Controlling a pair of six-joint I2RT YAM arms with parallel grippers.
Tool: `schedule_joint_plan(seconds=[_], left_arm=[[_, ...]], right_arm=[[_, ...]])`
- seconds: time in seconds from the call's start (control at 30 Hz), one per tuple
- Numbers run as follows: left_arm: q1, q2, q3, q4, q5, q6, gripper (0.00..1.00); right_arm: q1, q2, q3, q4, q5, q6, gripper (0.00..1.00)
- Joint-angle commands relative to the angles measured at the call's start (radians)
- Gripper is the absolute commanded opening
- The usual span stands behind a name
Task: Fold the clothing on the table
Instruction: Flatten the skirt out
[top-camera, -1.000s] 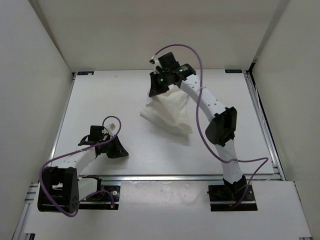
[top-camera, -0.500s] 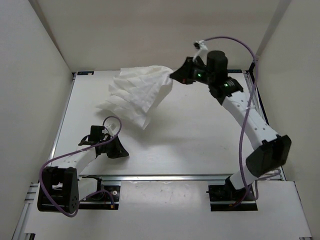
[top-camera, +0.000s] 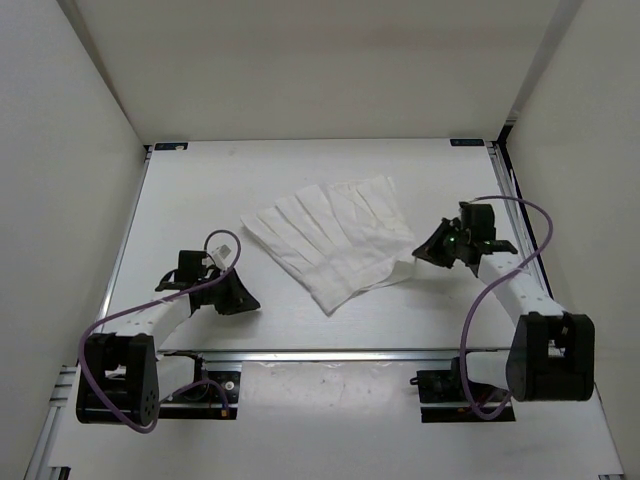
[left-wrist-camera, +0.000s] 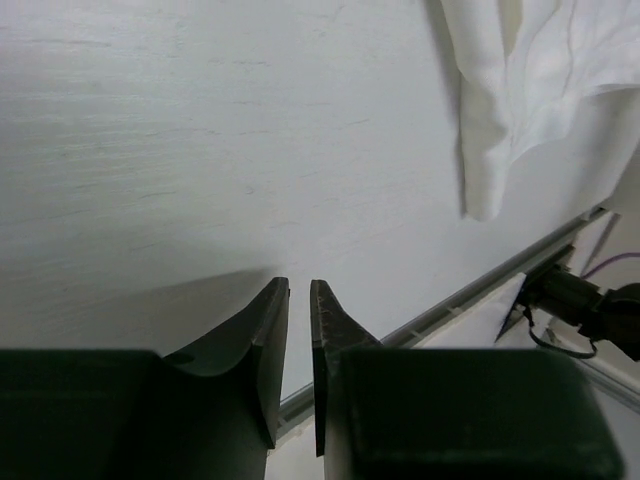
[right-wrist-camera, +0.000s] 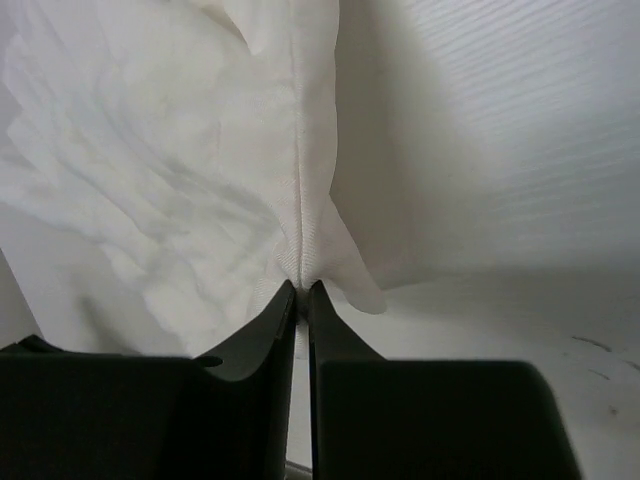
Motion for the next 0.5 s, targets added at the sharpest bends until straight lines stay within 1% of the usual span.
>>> schedule_joint_plan(seconds=[0.0, 0.07, 0.1, 0.13, 0.2, 0.23, 0.3, 0.4, 0.43, 0.47], left_arm=[[-0.001, 0.002, 0.014, 0.093, 0.129, -0.073, 0.27], [-0.009, 0.021, 0.010, 0.203, 0.168, -0.194, 0.27], [-0.023, 0.034, -0.002, 0.291, 0.191, -0.268, 0.27], [-0.024, 0.051, -0.016, 0.335, 0.203, -0.308, 0.27], [-0.084, 0.083, -0.035, 0.504, 0.199, -0.455, 0.32], [-0.110, 0.104, -0.042, 0.539, 0.183, -0.489, 0.35], [-0.160, 0.139, -0.048, 0.669, 0.162, -0.590, 0.35], [-0.217, 0.202, 0.014, 0.668, 0.102, -0.591, 0.35], [-0.233, 0.221, 0.028, 0.653, 0.085, -0.583, 0.36], [-0.237, 0.245, 0.051, 0.648, 0.080, -0.575, 0.35]], right_arm=[[-0.066, -0.086, 0.013, -0.057, 0.076, -0.016, 0.00], [-0.079, -0.088, 0.003, -0.080, 0.090, -0.016, 0.00], [-0.080, -0.088, 0.002, -0.083, 0.079, -0.022, 0.00], [-0.073, -0.095, 0.000, -0.086, 0.074, -0.019, 0.00], [-0.051, -0.085, -0.004, -0.109, 0.070, -0.011, 0.00], [-0.026, -0.076, 0.009, -0.111, 0.061, 0.003, 0.00], [0.026, -0.051, 0.029, -0.131, 0.038, 0.020, 0.00], [0.136, 0.030, 0.098, -0.241, 0.027, 0.007, 0.00], [0.182, 0.064, 0.103, -0.273, -0.010, 0.006, 0.00], [0.190, 0.072, 0.120, -0.286, -0.054, -0.006, 0.00]])
